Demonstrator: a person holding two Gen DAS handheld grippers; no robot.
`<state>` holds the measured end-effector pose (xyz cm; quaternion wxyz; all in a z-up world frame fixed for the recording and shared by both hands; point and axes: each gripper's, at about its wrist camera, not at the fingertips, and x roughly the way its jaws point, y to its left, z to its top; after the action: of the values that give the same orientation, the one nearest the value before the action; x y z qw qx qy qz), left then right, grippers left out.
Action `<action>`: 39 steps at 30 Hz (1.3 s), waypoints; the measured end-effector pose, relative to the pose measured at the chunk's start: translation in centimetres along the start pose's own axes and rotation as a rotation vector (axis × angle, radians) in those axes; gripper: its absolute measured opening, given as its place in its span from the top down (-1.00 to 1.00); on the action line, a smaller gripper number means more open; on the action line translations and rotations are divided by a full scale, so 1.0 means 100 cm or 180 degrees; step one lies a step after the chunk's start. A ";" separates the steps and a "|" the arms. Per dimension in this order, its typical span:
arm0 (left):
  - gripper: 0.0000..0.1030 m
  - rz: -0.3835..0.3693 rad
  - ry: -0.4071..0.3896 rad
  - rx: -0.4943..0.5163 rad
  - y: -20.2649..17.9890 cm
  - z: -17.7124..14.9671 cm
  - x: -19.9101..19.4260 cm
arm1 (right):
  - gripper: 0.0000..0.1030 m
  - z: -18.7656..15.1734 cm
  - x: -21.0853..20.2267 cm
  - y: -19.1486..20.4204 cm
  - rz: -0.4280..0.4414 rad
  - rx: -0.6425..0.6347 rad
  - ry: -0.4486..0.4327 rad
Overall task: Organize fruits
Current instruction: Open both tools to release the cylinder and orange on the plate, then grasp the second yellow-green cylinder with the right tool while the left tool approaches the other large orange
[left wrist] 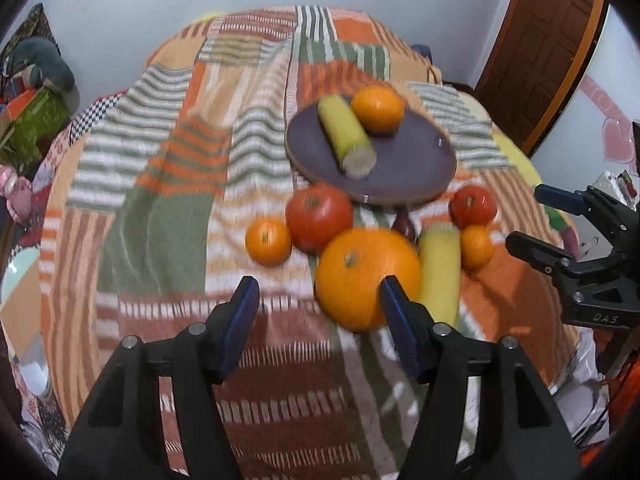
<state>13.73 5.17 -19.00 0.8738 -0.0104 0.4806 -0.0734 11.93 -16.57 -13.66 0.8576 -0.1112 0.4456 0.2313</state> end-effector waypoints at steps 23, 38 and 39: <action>-0.50 -0.0053 0.0296 0.0109 -0.015 -0.029 0.034 | -0.54 -0.019 0.028 -0.009 -0.0226 0.0187 0.0207; -0.55 -0.0114 0.0298 0.0412 -0.059 -0.021 0.031 | -0.52 -0.013 -0.012 0.002 0.0135 0.0221 0.0025; -0.56 -0.0109 0.0293 0.0411 -0.060 -0.021 0.031 | -0.52 -0.013 -0.012 0.006 0.0178 0.0204 0.0018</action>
<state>12.88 -1.03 -22.17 0.8483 0.0411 0.5143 -0.1196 10.12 -16.95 -13.38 0.8527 -0.0718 0.4582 0.2405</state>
